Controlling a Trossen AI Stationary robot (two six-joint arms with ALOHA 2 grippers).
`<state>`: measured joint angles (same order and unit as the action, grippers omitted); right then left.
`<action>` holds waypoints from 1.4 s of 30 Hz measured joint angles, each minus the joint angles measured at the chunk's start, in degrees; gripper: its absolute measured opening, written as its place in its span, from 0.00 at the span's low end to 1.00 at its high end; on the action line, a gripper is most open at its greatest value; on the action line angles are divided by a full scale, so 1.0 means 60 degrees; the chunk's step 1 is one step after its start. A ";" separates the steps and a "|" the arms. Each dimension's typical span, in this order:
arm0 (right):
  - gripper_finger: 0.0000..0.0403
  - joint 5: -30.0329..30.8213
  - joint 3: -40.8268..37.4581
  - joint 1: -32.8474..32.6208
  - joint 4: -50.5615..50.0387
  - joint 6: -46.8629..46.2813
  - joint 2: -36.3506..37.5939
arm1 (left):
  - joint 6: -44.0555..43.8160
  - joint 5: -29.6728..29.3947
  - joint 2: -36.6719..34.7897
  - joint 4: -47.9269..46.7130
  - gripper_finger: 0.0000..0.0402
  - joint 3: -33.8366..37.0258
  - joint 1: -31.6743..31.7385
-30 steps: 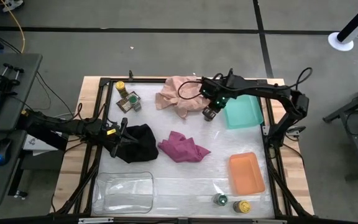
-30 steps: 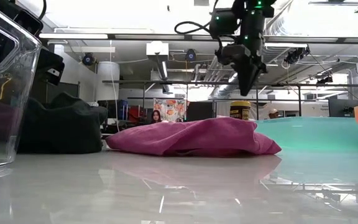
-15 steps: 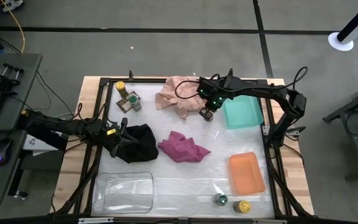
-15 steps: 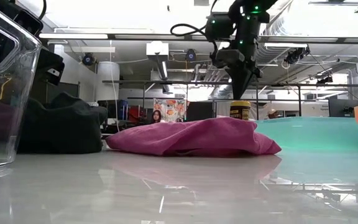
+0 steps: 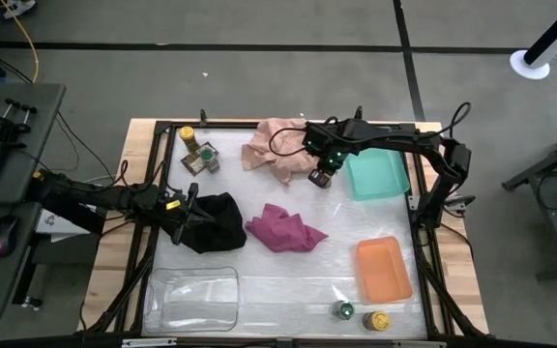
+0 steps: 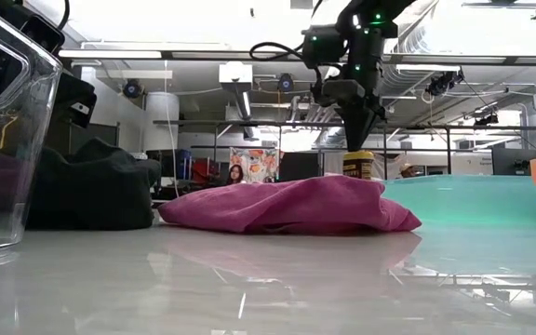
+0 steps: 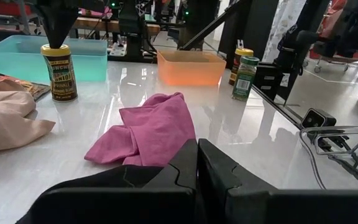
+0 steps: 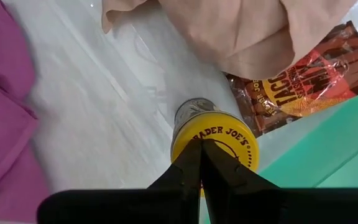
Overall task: Sort spices by type
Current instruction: Put the middle right yellow seasoning bottle into the light blue bin
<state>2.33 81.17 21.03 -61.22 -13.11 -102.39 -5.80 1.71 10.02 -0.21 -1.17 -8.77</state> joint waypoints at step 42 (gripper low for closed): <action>0.72 -0.0645 0.0765 0.0347 -0.1025 0.0247 0.0676 | 0.0001 0.0000 0.0000 0.0000 0.00 0.0000 -0.0001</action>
<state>-1.54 85.76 23.11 -67.37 -11.63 -98.33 -5.79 1.71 10.02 -0.21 -1.17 -8.78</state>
